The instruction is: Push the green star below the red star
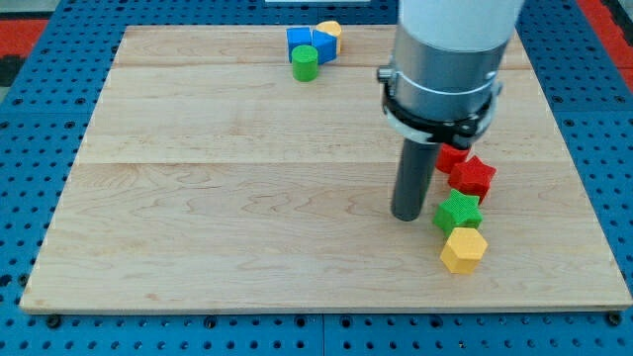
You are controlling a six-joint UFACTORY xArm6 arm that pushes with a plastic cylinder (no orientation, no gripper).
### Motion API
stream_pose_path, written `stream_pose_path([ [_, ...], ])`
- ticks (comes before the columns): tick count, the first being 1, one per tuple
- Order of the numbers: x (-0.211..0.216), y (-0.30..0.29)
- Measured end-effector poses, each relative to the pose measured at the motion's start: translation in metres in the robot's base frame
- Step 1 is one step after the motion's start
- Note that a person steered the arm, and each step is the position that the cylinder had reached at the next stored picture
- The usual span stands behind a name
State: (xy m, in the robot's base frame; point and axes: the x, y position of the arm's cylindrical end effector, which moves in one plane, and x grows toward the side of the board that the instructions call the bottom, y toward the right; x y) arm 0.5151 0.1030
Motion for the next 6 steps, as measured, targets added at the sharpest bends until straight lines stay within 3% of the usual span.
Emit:
stream_pose_path([
  [2,0.001,0.024],
  [4,-0.052,0.014],
  [6,-0.070,0.006],
])
